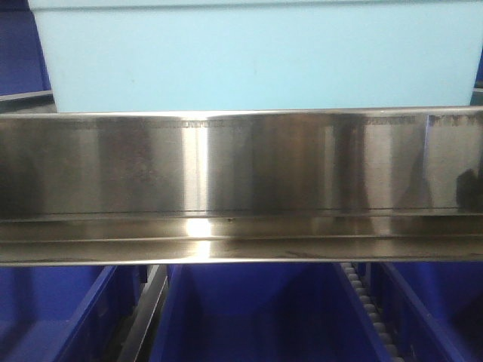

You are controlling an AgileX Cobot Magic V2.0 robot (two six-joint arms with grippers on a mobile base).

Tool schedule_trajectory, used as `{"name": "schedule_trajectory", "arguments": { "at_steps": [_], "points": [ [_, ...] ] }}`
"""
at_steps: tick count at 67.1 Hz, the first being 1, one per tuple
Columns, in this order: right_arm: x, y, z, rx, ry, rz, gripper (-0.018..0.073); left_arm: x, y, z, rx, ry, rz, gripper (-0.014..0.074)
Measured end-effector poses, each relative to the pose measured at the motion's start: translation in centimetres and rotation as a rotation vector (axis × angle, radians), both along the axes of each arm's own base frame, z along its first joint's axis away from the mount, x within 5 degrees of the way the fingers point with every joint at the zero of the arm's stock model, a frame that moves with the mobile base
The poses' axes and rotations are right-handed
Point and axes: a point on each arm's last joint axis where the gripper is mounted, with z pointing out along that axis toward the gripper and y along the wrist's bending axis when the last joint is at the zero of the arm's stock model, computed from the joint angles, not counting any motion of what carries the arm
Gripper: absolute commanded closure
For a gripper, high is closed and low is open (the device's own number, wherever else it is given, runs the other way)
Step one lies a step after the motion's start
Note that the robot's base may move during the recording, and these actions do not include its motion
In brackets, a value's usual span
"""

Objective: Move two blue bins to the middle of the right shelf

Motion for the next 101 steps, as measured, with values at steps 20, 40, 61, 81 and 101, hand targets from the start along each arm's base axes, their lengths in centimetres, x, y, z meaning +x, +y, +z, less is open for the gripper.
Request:
{"name": "schedule_trajectory", "arguments": {
  "at_steps": [20, 40, 61, 81, 101],
  "points": [
    [0.0, 0.0, 0.0, 0.0, 0.0, 0.0, 0.0721, 0.0, 0.0, 0.0, 0.0, 0.0, 0.0, 0.0707],
    [0.0, 0.0, 0.0, 0.0, 0.0, 0.0, 0.0721, 0.0, 0.0, 0.0, 0.0, 0.0, 0.0, 0.0707],
    [0.0, 0.0, 0.2, 0.001, -0.019, -0.001, 0.0721, 0.0, 0.0, 0.0, 0.0, -0.003, 0.0, 0.0707],
    [-0.1, -0.1, 1.7, 0.008, -0.179, -0.006, 0.0721, -0.1, 0.0, 1.4, -0.02, -0.143, 0.001, 0.0707],
    [-2.4, -0.1, 10.7, 0.009, -0.248, 0.002, 0.054, -2.4, 0.3, 9.9, -0.011, -0.129, 0.001, 0.0475]
  ]
}}
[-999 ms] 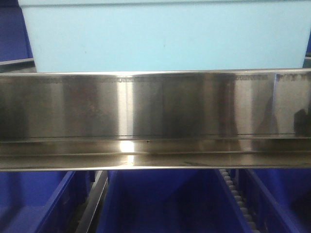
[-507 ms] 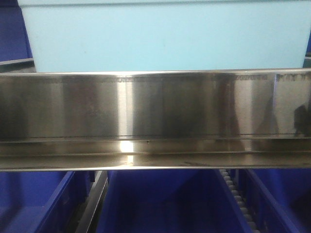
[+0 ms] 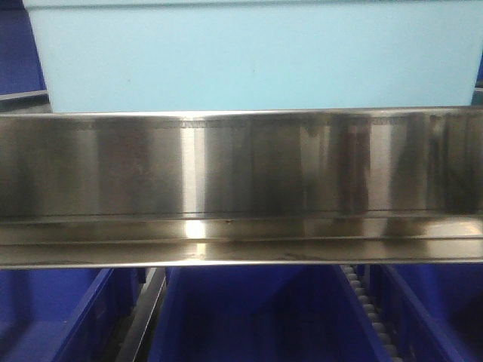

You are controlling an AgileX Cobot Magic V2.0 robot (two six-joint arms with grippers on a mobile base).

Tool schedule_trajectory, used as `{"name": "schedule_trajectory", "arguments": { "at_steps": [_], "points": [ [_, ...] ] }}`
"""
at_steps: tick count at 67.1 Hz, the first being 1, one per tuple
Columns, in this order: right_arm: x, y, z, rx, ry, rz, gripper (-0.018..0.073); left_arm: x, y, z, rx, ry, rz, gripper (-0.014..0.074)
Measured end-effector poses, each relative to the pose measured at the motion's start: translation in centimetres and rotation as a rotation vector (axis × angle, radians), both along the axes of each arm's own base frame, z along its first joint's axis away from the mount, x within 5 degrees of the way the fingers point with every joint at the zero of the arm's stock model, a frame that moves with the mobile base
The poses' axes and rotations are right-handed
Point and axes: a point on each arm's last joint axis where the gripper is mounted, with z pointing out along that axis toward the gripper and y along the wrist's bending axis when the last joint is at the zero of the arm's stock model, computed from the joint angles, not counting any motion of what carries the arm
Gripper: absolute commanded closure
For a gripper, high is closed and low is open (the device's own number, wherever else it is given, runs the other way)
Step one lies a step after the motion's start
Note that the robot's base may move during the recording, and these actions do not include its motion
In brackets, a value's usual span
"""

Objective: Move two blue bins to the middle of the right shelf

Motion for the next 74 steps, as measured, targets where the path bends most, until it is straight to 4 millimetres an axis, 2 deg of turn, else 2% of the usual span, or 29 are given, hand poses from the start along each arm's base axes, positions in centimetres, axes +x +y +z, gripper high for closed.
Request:
{"name": "schedule_trajectory", "arguments": {
  "at_steps": [12, 15, 20, 29, 40, 45, 58, 67, 74],
  "points": [
    [1.0, 0.1, 3.9, -0.003, 0.046, 0.002, 0.0048, 0.6, -0.1, 4.4, 0.014, 0.096, 0.0, 0.0134],
    [1.5, 0.1, 4.3, -0.004, 0.07, 0.002, -0.002, 1.1, -0.2, 5.2, 0.016, 0.114, 0.0, 0.0087],
    [2.2, 0.1, 4.6, -0.008, 0.099, 0.001, -0.0009, 2.0, -0.3, 6.0, 0.023, 0.16, 0.0, 0.0048],
    [3.4, 0.2, 5.4, -0.014, 0.159, 0.001, -0.0009, 3.4, -0.8, 7.6, 0.039, 0.241, -0.041, 0.0047],
    [5.5, 0.4, 7.9, -0.023, 0.245, 0.024, -0.0009, 5.2, -2.4, 10.7, 0.075, 0.316, -0.184, 0.0048],
    [6.8, 0.9, 9.2, -0.033, 0.285, 0.058, -0.0009, 6.6, -3.7, 11.6, 0.108, 0.389, -0.257, 0.0048],
    [11.0, 3.1, 11.8, -0.06, 0.432, 0.185, -0.0009, 11.1, -8.0, 13.5, 0.19, 0.565, -0.377, 0.0048],
    [14.7, 4.9, 13.2, -0.07, 0.634, 0.25, -0.0009, 15.7, -10.7, 14.3, 0.173, 0.708, -0.355, 0.0048],
    [17.5, 5.7, 13.7, -0.096, 0.79, 0.257, -0.0009, 18.2, -11.9, 14.4, 0.189, 0.818, -0.311, 0.0048]
  ]
}}
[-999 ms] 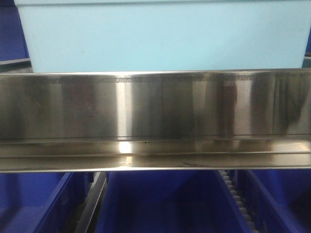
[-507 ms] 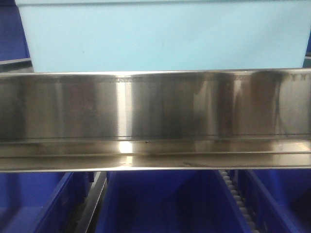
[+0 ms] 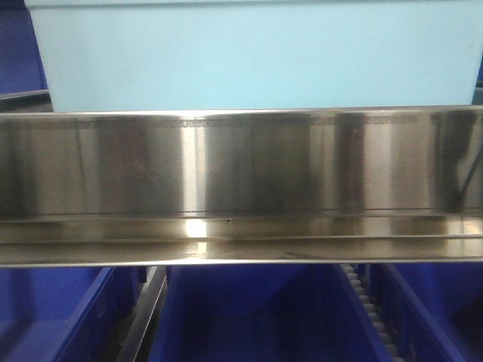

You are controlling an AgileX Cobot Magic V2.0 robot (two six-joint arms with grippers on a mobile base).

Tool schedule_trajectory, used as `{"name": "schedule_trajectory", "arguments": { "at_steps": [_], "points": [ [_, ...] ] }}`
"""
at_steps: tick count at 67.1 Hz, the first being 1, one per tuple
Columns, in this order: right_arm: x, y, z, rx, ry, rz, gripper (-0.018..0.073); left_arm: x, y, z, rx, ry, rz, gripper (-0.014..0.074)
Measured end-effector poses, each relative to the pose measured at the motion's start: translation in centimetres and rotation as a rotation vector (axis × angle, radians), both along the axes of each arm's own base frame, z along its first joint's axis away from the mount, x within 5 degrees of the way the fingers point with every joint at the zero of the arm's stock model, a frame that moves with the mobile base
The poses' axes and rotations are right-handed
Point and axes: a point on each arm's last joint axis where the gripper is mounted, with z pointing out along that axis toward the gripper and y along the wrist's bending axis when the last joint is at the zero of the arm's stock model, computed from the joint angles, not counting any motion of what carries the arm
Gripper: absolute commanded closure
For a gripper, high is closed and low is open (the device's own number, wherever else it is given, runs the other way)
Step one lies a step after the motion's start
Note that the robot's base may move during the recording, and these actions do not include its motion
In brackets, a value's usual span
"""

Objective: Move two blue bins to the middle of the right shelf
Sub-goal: 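Close both grippers on the bin walls and lift the bin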

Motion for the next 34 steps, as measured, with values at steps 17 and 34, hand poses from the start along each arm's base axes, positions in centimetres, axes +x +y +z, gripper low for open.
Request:
{"name": "schedule_trajectory", "arguments": {
  "at_steps": [17, 34],
  "points": [
    [5.8, 2.0, -1.3, -0.063, 0.235, 0.031, -0.0009, 5.3, -2.8, -2.6, 0.102, 0.207, 0.073, 0.0048],
    [9.7, 4.6, -5.7, -0.068, 0.386, 0.078, -0.0009, 9.0, -4.9, -7.4, 0.186, 0.351, 0.087, 0.0048]
  ]
}}
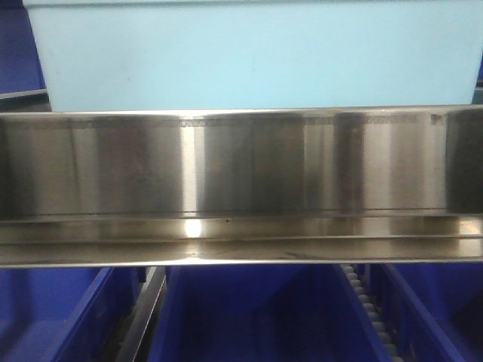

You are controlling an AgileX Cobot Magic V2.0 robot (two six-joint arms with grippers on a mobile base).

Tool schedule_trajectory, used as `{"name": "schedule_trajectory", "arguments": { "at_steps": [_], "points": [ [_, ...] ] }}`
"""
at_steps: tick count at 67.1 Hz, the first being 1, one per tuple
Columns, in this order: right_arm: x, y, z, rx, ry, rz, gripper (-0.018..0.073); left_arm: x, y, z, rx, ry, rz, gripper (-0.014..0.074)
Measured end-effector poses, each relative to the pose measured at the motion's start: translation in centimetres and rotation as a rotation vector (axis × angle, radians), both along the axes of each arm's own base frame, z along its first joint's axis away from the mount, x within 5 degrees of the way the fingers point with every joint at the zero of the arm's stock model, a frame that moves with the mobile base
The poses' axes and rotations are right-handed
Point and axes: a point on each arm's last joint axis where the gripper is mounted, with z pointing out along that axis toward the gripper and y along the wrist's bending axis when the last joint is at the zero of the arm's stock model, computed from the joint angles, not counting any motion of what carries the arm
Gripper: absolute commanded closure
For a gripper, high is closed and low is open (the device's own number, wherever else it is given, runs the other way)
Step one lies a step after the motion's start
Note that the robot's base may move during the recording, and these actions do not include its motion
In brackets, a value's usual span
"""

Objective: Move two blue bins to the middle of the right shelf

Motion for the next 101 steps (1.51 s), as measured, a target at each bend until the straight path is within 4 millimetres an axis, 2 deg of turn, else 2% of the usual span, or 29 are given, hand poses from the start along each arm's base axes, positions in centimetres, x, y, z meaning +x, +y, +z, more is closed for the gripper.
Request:
{"name": "schedule_trajectory", "arguments": {
  "at_steps": [14, 19, 22, 29, 39, 41, 61, 70, 78, 87, 96, 101],
  "points": [
    [2.2, 0.7, -2.6, -0.009, 0.054, -0.015, 0.0012, 1.4, -0.8, -2.5, 0.039, 0.065, 0.001, 0.005],
    [2.7, 0.8, -3.2, -0.012, 0.065, -0.016, 0.0085, 1.6, -1.0, -2.9, 0.044, 0.076, 0.003, 0.0074],
    [2.9, 0.9, -3.5, -0.014, 0.07, -0.016, 0.0171, 1.7, -1.0, -3.0, 0.046, 0.079, 0.003, 0.0111],
    [3.2, 1.0, -4.0, -0.018, 0.083, -0.016, 0.0415, 1.8, -0.9, -3.0, 0.063, 0.069, 0.005, 0.0301],
    [3.2, 1.0, -4.1, -0.021, 0.084, -0.016, 0.0728, 1.9, -0.7, -3.0, 0.079, 0.059, 0.006, 0.0661],
    [3.2, 1.0, -4.0, -0.014, 0.084, -0.023, 0.0719, 1.9, -0.7, -3.0, 0.081, 0.058, 0.007, 0.0706],
    [3.2, 1.0, -4.1, -0.005, 0.101, -0.048, 0.0711, 1.9, -0.7, -2.9, 0.073, 0.061, 0.021, 0.0707],
    [2.7, 0.8, -3.4, 0.002, 0.089, -0.052, 0.0711, 1.7, -0.6, -2.5, 0.066, 0.051, 0.021, 0.0707],
    [1.6, 0.5, -1.5, 0.025, 0.021, -0.053, 0.0711, 0.9, -0.2, -0.1, 0.03, -0.008, 0.023, 0.0707],
    [-0.4, -0.2, 1.7, 0.07, -0.103, -0.059, 0.0711, -0.7, 0.8, 4.4, -0.042, -0.131, 0.026, 0.0707],
    [-2.4, -0.7, 4.4, 0.122, -0.215, -0.062, 0.0711, -2.3, 1.8, 8.1, -0.1, -0.231, 0.029, 0.0707],
    [-3.4, -0.9, 5.7, 0.148, -0.269, -0.061, 0.0711, -3.0, 2.3, 9.3, -0.12, -0.264, 0.03, 0.0707]
  ]
}}
